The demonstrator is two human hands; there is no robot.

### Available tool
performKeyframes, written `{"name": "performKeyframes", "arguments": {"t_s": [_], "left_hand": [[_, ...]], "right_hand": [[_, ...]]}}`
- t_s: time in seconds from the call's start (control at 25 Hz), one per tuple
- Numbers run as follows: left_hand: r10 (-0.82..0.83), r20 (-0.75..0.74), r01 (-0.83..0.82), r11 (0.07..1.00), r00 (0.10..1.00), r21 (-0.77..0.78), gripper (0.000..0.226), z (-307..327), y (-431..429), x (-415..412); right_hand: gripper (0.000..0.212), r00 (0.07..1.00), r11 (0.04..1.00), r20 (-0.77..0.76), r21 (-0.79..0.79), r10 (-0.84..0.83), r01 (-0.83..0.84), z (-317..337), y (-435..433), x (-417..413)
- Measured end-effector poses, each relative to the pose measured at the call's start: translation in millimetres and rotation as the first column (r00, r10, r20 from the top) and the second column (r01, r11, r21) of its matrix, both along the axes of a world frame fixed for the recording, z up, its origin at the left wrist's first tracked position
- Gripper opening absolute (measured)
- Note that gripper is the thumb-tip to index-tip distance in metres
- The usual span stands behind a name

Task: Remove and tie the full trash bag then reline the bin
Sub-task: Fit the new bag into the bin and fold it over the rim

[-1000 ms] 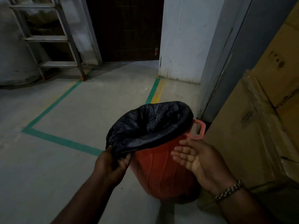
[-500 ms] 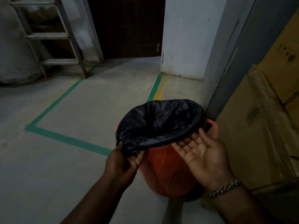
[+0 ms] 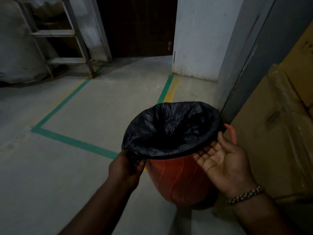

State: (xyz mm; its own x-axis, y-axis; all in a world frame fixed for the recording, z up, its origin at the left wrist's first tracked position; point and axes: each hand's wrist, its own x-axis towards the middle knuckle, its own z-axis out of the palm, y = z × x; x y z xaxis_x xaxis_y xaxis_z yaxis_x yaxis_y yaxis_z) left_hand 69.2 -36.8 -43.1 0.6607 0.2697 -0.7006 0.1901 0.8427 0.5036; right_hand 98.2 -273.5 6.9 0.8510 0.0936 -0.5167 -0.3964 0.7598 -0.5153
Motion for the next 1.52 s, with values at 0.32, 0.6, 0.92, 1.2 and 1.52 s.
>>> {"name": "performKeyframes", "arguments": {"t_s": [0.32, 0.6, 0.92, 1.2, 1.52], "left_hand": [[0.041, -0.081, -0.031, 0.992, 0.996, 0.124, 0.035, -8.2, 17.9, -1.1], [-0.01, -0.199, 0.072, 0.95, 0.98, 0.305, 0.013, -3.3, 21.7, -0.7], [0.011, -0.225, 0.044, 0.97, 0.974, 0.239, 0.03, 9.6, 31.4, 0.8], [-0.155, -0.119, 0.175, 0.968, 0.981, 0.178, 0.03, 13.6, 35.8, -0.2], [-0.14, -0.122, 0.153, 0.983, 0.983, 0.1, 0.025, 10.1, 16.6, 1.2]], "right_hand": [[0.042, 0.999, 0.998, -0.038, -0.064, -0.004, 0.001, -9.6, -15.6, 1.9], [0.031, 0.992, 0.987, -0.1, -0.145, -0.078, 0.063, -23.0, -14.7, 7.1], [0.023, 0.983, 0.967, -0.16, -0.248, -0.092, 0.05, -26.8, -21.4, 12.9], [0.026, 0.99, 0.97, -0.124, -0.243, -0.059, 0.027, -27.2, -26.6, 15.1], [0.016, 0.983, 0.969, -0.117, -0.22, -0.141, 0.113, -22.3, -31.8, 14.7]]}}
